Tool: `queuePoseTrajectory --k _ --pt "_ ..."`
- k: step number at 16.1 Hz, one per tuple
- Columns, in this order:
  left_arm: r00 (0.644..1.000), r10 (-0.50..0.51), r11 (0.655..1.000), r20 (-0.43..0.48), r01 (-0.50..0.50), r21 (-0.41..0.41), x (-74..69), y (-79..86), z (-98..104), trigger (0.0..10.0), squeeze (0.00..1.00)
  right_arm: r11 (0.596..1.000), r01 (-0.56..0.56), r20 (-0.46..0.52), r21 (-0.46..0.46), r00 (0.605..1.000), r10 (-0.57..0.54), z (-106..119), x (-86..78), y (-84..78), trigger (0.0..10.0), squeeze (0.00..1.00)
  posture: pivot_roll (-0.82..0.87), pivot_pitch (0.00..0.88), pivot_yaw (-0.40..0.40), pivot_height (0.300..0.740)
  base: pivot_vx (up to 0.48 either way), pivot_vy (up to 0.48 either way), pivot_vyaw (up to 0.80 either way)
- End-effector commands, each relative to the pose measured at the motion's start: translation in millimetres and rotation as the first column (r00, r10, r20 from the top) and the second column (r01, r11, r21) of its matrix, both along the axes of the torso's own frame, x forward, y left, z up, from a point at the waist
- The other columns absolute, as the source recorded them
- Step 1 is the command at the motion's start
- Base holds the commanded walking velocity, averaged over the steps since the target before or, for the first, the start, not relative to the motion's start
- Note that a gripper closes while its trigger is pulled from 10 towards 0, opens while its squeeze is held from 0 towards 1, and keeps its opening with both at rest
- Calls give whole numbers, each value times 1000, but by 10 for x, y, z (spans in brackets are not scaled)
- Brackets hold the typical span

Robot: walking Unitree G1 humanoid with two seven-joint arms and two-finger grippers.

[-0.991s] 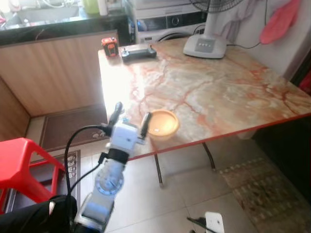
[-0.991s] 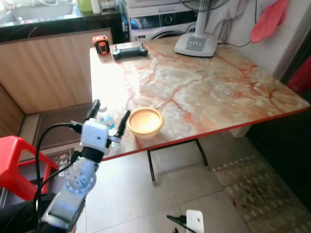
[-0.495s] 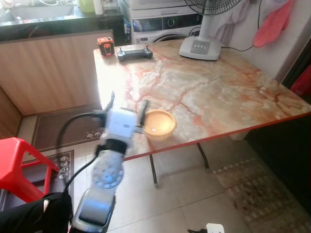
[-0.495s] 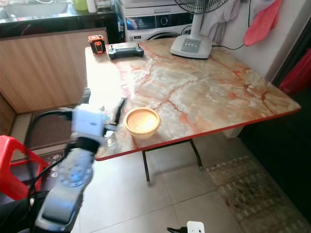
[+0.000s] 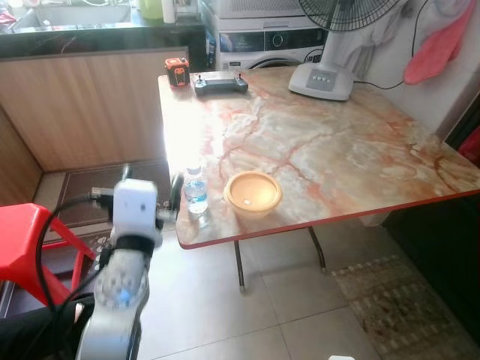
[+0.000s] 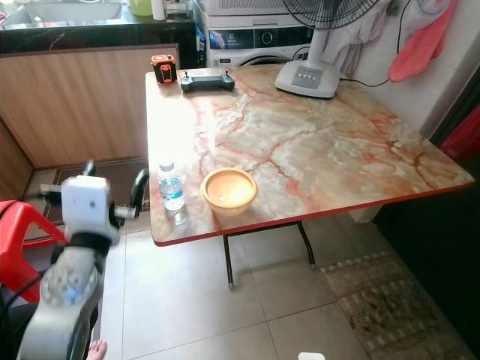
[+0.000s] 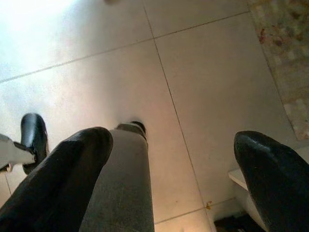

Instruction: Restocking fridge

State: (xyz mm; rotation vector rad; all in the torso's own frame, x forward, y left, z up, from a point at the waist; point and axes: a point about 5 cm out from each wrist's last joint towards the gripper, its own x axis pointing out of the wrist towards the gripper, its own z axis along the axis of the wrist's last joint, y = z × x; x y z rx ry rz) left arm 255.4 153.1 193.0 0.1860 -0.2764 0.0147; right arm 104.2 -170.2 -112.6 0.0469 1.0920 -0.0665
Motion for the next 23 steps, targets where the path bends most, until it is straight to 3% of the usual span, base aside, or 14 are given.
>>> queuePoseTrajectory --k 1,5,9,15,20,22,23 --pt "1000 -11 1000 6 11 -29 75 -2 54 10000 0 998 45 -23 41 999 -44 -31 -103 83 10000 0 91 0 -19 740 0 0 0" --pt "998 11 999 64 -8 -52 168 64 208 10000 0 995 56 -12 78 998 -55 -34 -127 153 10000 0 76 0 8 740 61 0 0" --pt "998 9 1000 65 -7 -28 202 111 227 10000 0 996 41 -13 77 999 -40 -34 -124 163 10000 0 71 0 15 740 281 0 0" --pt "998 -29 999 58 32 -37 238 42 211 10000 0 996 49 -9 78 999 -49 -30 -107 153 10000 0 82 0 9 740 331 0 267" --pt "993 -107 994 51 109 -25 235 -66 210 10000 0 996 47 -1 80 999 -48 -23 -83 149 10000 0 89 0 3 740 190 0 0" --pt "979 -195 976 -64 187 -111 224 -140 41 10000 0 996 33 -3 79 999 -33 -23 -78 157 10000 0 99 0 0 740 0 0 0" --pt "966 -246 963 -75 235 -129 200 -192 37 10000 0 996 32 -3 81 999 -32 -23 -76 159 10000 0 99 0 0 740 0 0 0"
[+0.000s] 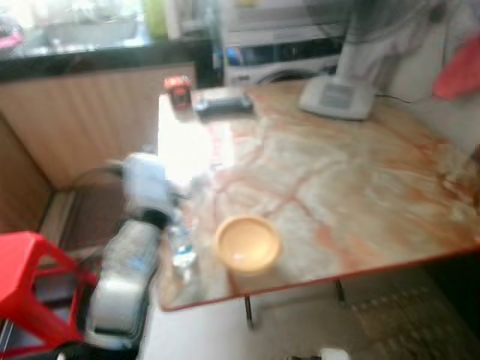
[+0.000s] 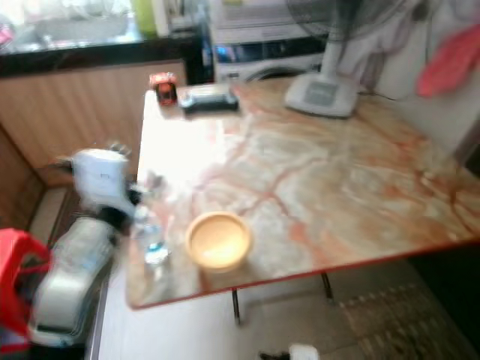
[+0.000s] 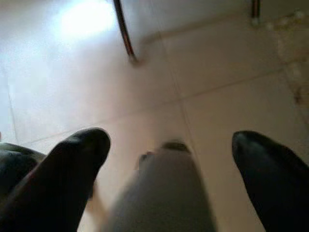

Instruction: Restocking fridge

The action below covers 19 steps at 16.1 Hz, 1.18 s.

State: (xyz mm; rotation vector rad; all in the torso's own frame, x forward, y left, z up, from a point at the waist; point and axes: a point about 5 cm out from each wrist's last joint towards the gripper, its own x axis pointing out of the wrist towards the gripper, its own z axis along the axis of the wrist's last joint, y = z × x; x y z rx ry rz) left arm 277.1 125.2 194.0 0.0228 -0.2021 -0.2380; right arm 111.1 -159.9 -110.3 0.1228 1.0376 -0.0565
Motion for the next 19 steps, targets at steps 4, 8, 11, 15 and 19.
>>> queuePoseTrajectory --k 4,8,11,15,19 --pt "1000 -18 1000 -24 18 7 -101 23 46 10000 0 1000 -21 -56 19 998 22 -46 -136 90 10000 0 105 0 12 740 0 0 0" --pt "986 -9 998 -166 19 55 -162 -56 63 10000 0 998 -55 -59 8 997 55 -47 -137 105 10000 0 109 0 24 740 0 0 0" --pt "971 35 998 -235 -23 56 -128 -31 198 10000 0 995 -104 -62 1 993 104 -47 -136 118 10000 0 116 0 22 740 0 0 0" --pt "942 109 994 -319 -104 32 -121 79 346 10000 0 994 -112 -65 -3 992 112 -48 -139 117 10000 0 120 0 23 740 0 0 0" --pt "900 41 999 -433 -26 42 -150 73 362 10000 0 991 -134 -67 -7 989 133 -47 -127 119 10000 0 134 0 26 740 0 0 0"
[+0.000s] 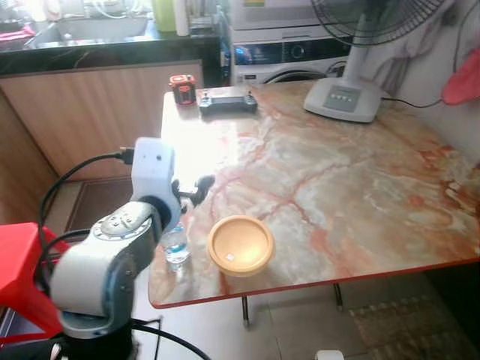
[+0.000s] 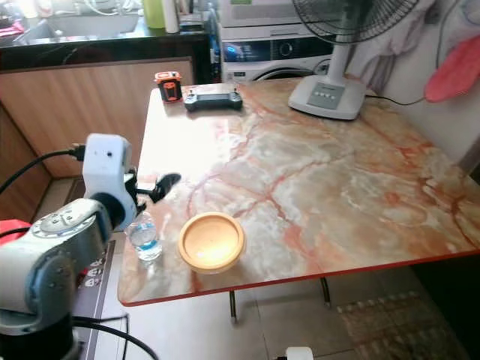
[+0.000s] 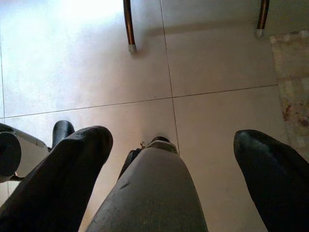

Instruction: Restocking fridge

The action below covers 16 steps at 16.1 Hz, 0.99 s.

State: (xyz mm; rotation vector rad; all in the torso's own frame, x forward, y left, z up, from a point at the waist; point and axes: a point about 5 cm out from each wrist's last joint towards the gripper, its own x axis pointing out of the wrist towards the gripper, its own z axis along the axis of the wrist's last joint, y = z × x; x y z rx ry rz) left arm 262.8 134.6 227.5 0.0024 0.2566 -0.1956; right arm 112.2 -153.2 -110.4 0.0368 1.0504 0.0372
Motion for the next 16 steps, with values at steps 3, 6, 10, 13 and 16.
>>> queuePoseTrajectory --k 3,6,10,13,16 --pt "992 -20 999 -124 26 46 -66 30 -67 10000 0 1000 -19 -61 16 998 20 -45 -134 71 10000 0 140 0 36 740 0 0 0" --pt "987 -13 995 -157 29 97 -86 68 -75 10000 0 1000 -19 -64 19 998 20 -46 -131 83 10000 0 144 0 39 740 0 0 0" --pt "981 -5 994 -196 27 108 -108 78 -126 10000 0 1000 -16 -64 21 998 17 -44 -123 88 10000 0 150 0 36 740 0 0 0" --pt "974 7 995 -226 14 94 -108 102 -200 10000 0 1000 -14 -64 20 998 15 -44 -119 80 10000 0 143 0 33 740 0 0 0" --pt "975 36 993 -218 -11 114 -100 124 -189 10000 0 1000 -13 -66 17 998 14 -44 -120 68 10000 0 145 0 29 740 0 0 0"
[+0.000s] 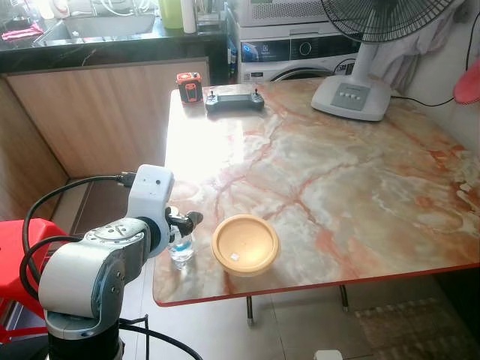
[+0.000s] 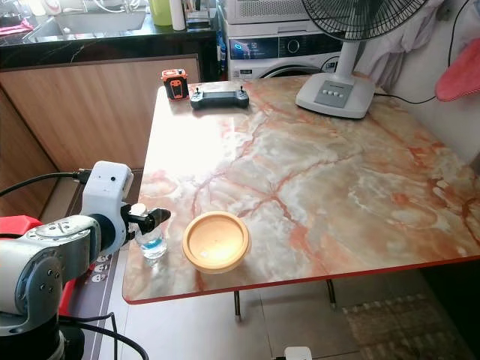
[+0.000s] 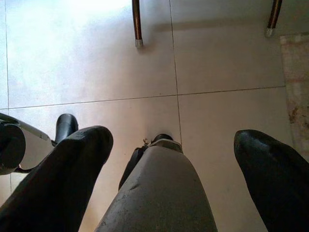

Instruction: Restocking fridge

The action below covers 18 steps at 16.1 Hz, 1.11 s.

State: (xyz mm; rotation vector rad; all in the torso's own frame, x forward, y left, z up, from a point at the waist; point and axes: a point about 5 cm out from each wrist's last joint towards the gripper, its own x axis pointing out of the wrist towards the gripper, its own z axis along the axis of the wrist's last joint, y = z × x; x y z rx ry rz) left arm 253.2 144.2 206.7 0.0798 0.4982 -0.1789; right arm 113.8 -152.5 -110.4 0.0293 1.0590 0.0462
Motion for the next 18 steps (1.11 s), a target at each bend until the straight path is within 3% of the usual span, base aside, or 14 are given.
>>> queuePoseTrajectory --k 1,7,18 --pt "1000 25 1000 16 -25 15 1 47 20 10000 0 1000 -3 -59 17 998 4 -45 -135 59 10000 0 147 0 27 740 0 0 0" --pt "996 82 997 36 -82 2 33 131 -1 10000 0 1000 -7 -61 15 998 8 -45 -136 50 10000 0 137 0 24 740 0 0 0" --pt "995 94 994 25 -92 -58 60 143 -96 10000 0 1000 1 -62 8 998 0 -47 -144 34 10000 0 126 0 23 740 0 0 0"
